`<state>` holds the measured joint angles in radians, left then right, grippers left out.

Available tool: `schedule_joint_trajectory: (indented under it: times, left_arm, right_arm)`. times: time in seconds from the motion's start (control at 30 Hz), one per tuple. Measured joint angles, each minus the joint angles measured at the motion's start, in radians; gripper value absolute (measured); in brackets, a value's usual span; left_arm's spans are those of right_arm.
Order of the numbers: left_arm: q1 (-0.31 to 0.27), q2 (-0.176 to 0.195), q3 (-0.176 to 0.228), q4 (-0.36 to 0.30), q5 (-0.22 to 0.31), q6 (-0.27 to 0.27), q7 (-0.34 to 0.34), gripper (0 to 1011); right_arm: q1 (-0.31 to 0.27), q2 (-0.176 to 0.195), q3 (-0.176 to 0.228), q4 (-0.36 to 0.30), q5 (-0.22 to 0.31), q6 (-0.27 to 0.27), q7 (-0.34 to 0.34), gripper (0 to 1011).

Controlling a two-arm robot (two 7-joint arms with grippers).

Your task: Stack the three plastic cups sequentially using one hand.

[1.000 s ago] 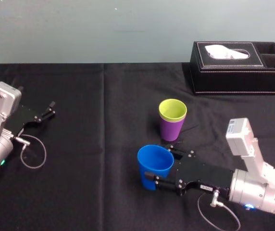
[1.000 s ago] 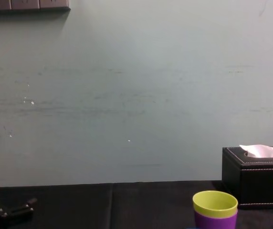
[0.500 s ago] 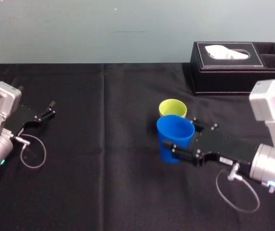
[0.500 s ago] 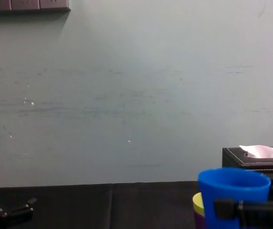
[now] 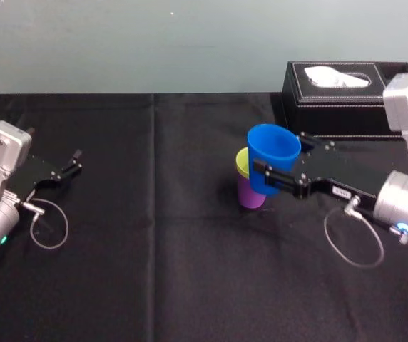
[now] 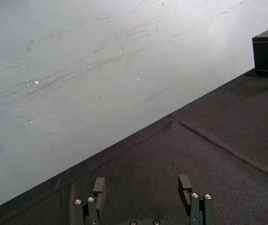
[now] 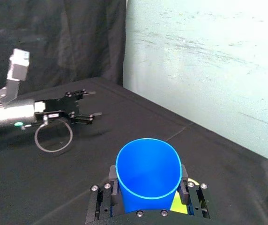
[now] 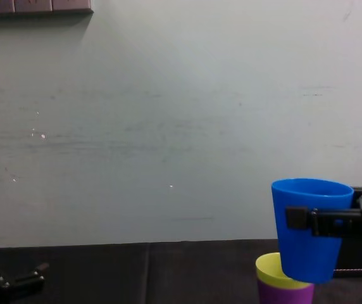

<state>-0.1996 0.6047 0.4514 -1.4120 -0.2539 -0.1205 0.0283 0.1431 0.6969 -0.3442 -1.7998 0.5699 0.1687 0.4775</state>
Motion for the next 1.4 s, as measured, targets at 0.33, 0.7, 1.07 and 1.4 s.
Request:
schedule_joint_trajectory:
  times: [0.33,0.7,1.07,1.4]
  left_arm:
    - [0.000,0.000,0.000,0.000,0.000,0.000,0.000,1011]
    - [0.000,0.000,0.000,0.000,0.000,0.000,0.000,1011]
    - [0.000,0.000,0.000,0.000,0.000,0.000,0.000,1011]
    - [0.000,0.000,0.000,0.000,0.000,0.000,0.000,1011]
  right_arm:
    - [0.098,-0.056,-0.043,0.120,-0.032,-0.025,0.017,718]
    - [0.180,-0.101,-0.077,0.235,-0.066,-0.046,0.044,718]
    - [0.214,-0.120,-0.091,0.293,-0.085,-0.047,0.057,718]
    - [0.220,-0.133,-0.098,0.339,-0.088,-0.078,0.084,718]
